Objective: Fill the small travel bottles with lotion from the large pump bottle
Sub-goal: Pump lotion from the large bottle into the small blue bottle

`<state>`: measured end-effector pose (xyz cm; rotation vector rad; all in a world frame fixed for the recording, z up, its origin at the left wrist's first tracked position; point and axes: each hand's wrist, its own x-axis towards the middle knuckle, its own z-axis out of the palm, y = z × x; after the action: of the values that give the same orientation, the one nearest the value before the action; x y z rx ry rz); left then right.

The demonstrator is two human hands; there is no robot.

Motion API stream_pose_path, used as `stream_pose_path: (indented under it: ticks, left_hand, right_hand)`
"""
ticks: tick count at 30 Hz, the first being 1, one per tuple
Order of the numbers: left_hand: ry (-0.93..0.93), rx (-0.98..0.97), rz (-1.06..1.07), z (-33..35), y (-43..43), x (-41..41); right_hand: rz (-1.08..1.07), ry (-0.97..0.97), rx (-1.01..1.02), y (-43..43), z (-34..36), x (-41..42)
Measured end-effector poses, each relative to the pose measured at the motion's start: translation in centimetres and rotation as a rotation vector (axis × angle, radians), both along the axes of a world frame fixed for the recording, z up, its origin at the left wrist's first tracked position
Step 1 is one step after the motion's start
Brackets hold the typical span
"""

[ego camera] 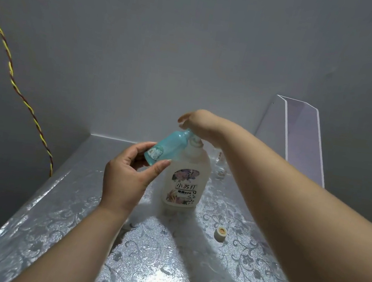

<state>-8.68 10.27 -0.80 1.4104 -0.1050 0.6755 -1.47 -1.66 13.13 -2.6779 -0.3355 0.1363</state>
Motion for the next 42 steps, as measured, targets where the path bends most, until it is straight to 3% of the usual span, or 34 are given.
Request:
stream_pose_path:
  ticks: [19,25,32,42]
  left_hand:
    - [0.012,-0.027,-0.005,-0.4,0.1,0.2]
    - [-0.002,-0.037,-0.012,0.0,-0.1,0.1]
    - [0.007,-0.043,-0.012,-0.2,-0.1,0.1]
    - [0.004,-0.035,-0.017,-0.1,-0.2,-0.1]
  right_hand:
    - [-0.032,0.019,0.023,0.4,-0.5,-0.3]
    - [0.018,-0.017,-0.057,0.2,0.8,-0.7]
    - [-0.014,0.064,0.083,0.4,-0.4,-0.4]
    - [-0.029,0.034,0.099,-0.1,-0.3,-0.5]
